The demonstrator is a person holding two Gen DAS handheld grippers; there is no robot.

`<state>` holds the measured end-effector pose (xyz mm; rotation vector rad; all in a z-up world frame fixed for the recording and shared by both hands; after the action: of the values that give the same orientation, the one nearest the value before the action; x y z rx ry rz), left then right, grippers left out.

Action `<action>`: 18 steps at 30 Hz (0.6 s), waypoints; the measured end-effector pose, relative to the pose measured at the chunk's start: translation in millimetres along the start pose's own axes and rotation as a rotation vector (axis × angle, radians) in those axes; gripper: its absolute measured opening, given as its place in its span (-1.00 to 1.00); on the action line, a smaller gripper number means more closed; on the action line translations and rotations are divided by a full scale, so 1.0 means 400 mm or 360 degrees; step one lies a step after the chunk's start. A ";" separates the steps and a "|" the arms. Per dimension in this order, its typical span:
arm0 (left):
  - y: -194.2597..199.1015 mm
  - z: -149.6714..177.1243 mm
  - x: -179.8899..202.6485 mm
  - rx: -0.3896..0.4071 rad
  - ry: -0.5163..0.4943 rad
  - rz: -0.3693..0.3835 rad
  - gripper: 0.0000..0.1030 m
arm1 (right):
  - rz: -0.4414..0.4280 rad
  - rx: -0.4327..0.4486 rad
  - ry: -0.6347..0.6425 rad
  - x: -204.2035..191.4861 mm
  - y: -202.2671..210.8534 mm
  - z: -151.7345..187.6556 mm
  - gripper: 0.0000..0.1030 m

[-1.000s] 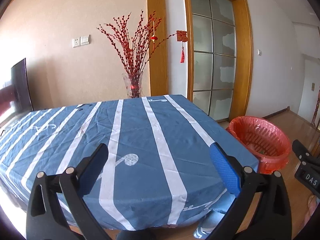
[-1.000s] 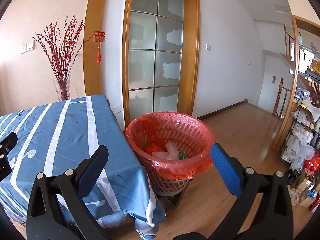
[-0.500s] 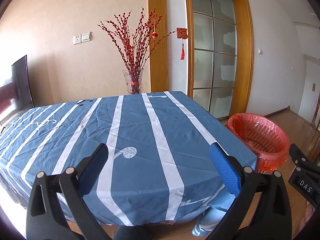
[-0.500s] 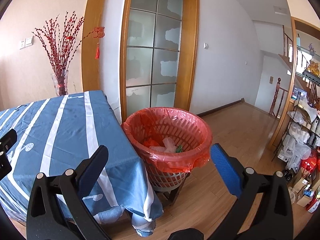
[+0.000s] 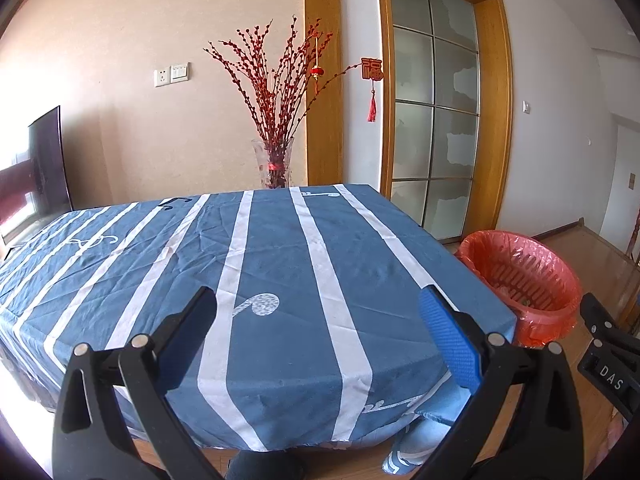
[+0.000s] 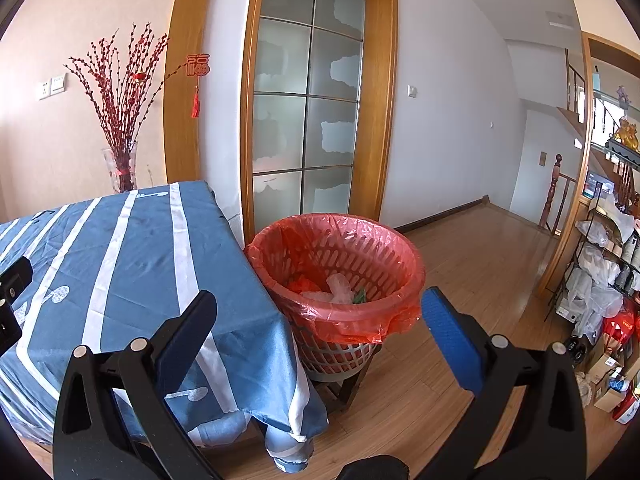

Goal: Collect trash

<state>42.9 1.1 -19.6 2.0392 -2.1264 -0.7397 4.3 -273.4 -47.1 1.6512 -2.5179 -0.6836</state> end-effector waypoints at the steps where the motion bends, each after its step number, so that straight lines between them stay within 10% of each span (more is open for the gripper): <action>1: 0.000 0.000 -0.001 -0.0001 0.0001 -0.0002 0.92 | 0.0000 0.0001 0.0000 0.000 0.000 0.001 0.97; 18: 0.006 -0.012 0.000 0.0017 0.0003 -0.0008 0.92 | -0.0001 -0.0004 -0.0004 -0.001 -0.001 0.001 0.97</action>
<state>42.8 -0.1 -14.3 2.0501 -2.1296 -0.7280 4.6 -272.9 -47.6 1.6511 -2.5174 -0.6886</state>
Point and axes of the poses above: each gripper's, at about its wrist camera, not at the fingertips, and y roughly against the way its jaws point, x to its right, z to its underside, the point moved 6 cm from there along -y, roughly the way its jaws point, and after that the axes turned 15 degrees about -y, right-handed, at the moved point
